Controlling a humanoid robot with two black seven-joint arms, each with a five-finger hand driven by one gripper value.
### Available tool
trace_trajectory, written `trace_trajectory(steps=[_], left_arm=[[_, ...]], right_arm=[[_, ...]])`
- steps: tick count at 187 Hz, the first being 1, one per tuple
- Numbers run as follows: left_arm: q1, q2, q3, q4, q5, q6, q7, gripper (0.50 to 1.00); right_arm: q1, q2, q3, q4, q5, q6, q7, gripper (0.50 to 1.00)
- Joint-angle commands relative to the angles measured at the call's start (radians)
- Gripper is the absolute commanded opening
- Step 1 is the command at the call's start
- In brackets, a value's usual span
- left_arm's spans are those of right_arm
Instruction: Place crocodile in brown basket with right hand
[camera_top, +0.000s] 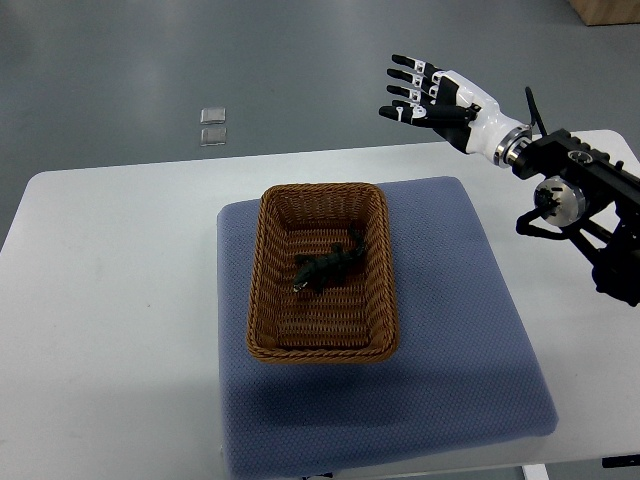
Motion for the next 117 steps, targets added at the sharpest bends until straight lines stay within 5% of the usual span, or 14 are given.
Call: trace_trajectory(steps=[1, 49, 117], left_arm=[[0.0, 0.0, 0.0, 0.0, 0.0, -0.001, 0.0, 1.0], [0.0, 0.0, 0.0, 0.0, 0.0, 0.0, 0.0, 1.0], [0.003, 0.0, 0.0, 0.0, 0.0, 0.0, 0.0, 1.0]], right_arm=[[-0.088, 0.065, 0.102, -0.008, 0.074, 0.003, 0.021, 0.928], [-0.185, 0.175, 0.196, -0.058, 0.232, 0.017, 0.025, 0.928], [-0.192, 0.175, 0.204, -0.088, 0.27, 0.024, 0.063, 0.928]])
